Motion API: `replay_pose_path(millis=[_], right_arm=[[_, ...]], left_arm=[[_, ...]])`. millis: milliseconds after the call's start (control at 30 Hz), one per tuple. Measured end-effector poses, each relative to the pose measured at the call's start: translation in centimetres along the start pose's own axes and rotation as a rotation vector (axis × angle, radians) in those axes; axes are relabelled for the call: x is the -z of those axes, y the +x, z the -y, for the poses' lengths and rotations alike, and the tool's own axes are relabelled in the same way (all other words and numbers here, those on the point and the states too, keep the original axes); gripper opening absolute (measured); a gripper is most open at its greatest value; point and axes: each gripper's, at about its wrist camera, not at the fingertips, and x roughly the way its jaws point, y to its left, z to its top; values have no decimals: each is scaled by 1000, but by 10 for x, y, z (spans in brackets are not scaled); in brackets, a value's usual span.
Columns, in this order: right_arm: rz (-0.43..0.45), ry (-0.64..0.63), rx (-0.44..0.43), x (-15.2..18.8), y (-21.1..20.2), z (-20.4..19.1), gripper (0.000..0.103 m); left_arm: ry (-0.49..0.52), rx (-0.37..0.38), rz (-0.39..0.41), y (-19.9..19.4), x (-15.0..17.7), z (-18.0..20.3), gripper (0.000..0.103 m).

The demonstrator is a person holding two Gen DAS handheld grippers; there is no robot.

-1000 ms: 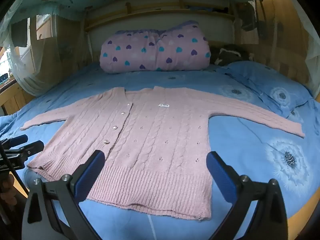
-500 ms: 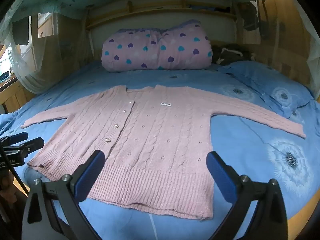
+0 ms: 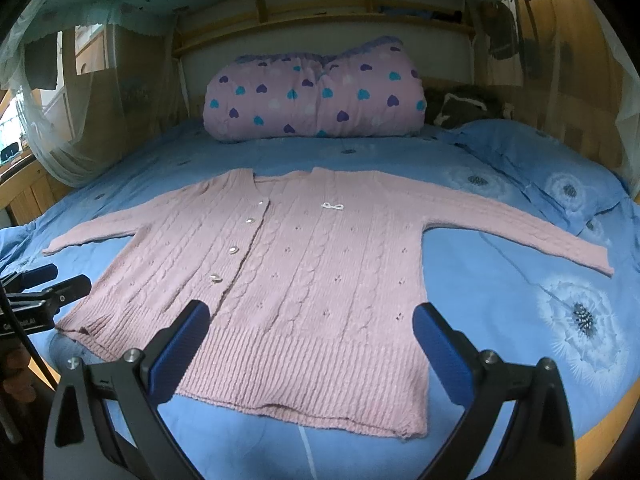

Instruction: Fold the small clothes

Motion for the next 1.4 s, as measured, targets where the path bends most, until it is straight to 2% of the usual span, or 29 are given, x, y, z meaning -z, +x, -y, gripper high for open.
replay_pose_path(millis=[1400], right_arm=[[-11,-7,-7,1,3,-2,103]], left_arm=[[-12,-2,-4,-1,-3,-3,99]])
